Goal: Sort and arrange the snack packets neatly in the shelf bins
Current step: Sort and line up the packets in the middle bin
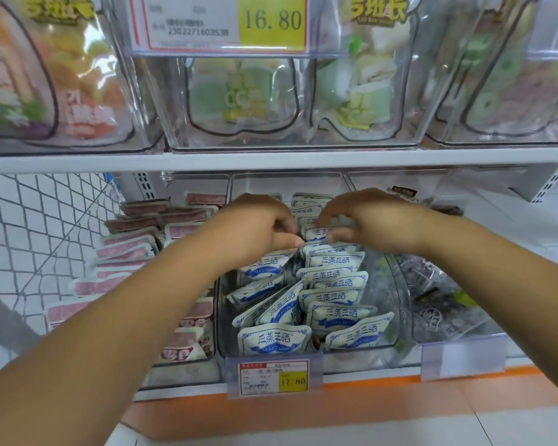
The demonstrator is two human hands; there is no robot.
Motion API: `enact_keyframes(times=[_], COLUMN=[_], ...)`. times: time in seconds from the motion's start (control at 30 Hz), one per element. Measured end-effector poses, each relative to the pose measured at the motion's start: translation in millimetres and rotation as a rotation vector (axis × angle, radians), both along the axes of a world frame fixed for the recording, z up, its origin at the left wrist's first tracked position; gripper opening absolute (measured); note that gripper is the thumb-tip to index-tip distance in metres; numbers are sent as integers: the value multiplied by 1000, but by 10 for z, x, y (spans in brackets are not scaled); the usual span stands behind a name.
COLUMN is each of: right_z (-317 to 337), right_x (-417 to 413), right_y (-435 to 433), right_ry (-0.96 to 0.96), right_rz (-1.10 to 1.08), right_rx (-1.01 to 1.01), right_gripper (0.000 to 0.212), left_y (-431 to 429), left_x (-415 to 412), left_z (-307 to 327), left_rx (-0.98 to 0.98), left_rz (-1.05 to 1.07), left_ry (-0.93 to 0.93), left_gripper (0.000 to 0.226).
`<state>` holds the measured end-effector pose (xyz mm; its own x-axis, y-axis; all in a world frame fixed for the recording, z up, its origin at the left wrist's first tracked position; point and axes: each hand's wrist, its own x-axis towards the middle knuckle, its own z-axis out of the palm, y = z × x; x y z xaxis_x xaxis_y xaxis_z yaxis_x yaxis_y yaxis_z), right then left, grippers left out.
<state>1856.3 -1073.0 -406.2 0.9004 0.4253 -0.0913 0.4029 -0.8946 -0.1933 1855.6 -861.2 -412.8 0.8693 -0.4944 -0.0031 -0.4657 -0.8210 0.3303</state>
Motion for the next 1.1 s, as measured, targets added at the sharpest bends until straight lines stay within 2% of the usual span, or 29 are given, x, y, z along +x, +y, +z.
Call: enact_keyframes(times=[0.07,0.13,0.23,0.33,0.4,0.5,0.57,0.63,0.7,0.8,0.9,1.1], right_z=[-2,-66,-189,-219,-192,-84,-50,-126,-234,-312,-320,-274], right_x=[-174,-269,-266,-229,-236,-384,-506,-571,-578,-555,-573,-609], right_y=[-3,40,115,175,186,223,332,468,581,665,657,649], right_ry=[-11,-19,-148,-186,-146,-81,-43,36,78,15,-71,-184], right_rz=[14,32,-6,-66,-95,-75,-9,55,80,70,18,-103], right_rx=[29,-66,-167,-193,-204,-4,172,185,121,1,131,195], right_gripper=[25,31,24,7,10,32,31,28,29,29,16,22], left_y=[168,242,293,378,402,470,598,746,847,920,955,976], left_x=[-243,-447,-545,-508,-505,-591,-652,-686,-727,-825,-869,-864], left_z=[104,95,-78,-175,-206,-196,-164,-149,-161,-214,-262,-279], left_rx=[34,169,352,299,275,84,-100,-180,-151,-70,-23,-42], left_rz=[-25,-61,-107,-81,-77,-51,4,69,103,97,59,38], left_ry=[36,78,-30,-65,-77,-50,-119,-206,-202,-102,-65,-88], left_gripper=[32,44,44,28,28,38,43,47,54,70,86,87])
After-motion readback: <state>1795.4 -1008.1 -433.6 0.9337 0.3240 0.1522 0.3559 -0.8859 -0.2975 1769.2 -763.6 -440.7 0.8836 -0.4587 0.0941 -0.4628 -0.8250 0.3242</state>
